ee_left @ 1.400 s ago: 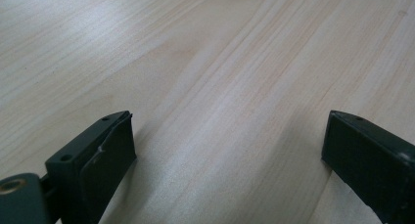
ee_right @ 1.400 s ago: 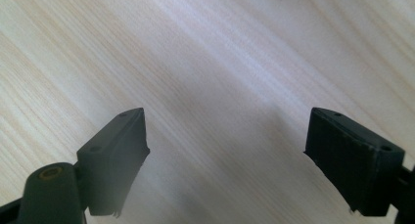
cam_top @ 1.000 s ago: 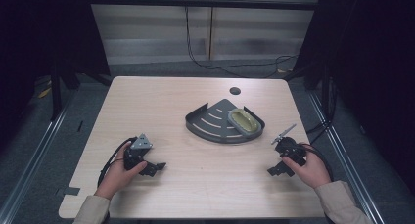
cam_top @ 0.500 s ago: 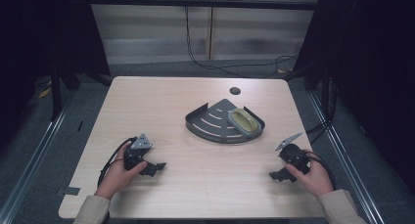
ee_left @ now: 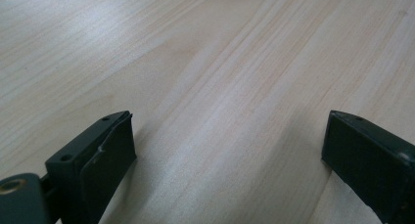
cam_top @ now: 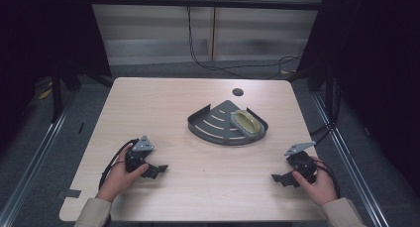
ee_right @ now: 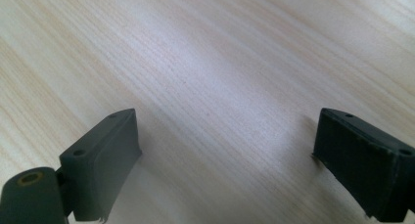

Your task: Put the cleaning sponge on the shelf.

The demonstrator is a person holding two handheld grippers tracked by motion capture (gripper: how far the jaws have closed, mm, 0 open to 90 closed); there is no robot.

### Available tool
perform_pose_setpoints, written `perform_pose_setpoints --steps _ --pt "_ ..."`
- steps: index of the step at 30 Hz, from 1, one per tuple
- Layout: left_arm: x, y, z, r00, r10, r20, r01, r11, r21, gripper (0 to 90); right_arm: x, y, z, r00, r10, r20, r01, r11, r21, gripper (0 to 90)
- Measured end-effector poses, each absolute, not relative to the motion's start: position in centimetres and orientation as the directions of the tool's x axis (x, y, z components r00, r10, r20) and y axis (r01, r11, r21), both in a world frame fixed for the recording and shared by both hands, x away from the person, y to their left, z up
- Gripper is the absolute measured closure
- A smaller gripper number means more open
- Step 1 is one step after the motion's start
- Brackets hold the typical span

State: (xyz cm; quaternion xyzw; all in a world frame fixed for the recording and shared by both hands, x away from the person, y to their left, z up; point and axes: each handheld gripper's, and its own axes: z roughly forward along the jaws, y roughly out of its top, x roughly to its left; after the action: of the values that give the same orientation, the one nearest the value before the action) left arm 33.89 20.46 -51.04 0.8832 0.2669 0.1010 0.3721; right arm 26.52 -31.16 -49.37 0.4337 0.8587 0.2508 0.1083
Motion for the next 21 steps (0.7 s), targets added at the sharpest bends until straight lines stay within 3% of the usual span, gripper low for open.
perform_pose_setpoints --steps 14,21 --pt "33.9 20.4 -51.1 0.836 0.547 -0.026 0.400 -0.577 0.712 5.0 25.2 -32.0 -50.8 -0.580 0.815 0.026 0.605 0.409 0.683 8.7" --pt "33.9 20.4 -51.1 0.836 0.547 -0.027 0.400 -0.577 0.712 5.0 25.0 -32.2 -51.0 -0.580 0.814 0.024 0.588 0.398 0.704 8.7"
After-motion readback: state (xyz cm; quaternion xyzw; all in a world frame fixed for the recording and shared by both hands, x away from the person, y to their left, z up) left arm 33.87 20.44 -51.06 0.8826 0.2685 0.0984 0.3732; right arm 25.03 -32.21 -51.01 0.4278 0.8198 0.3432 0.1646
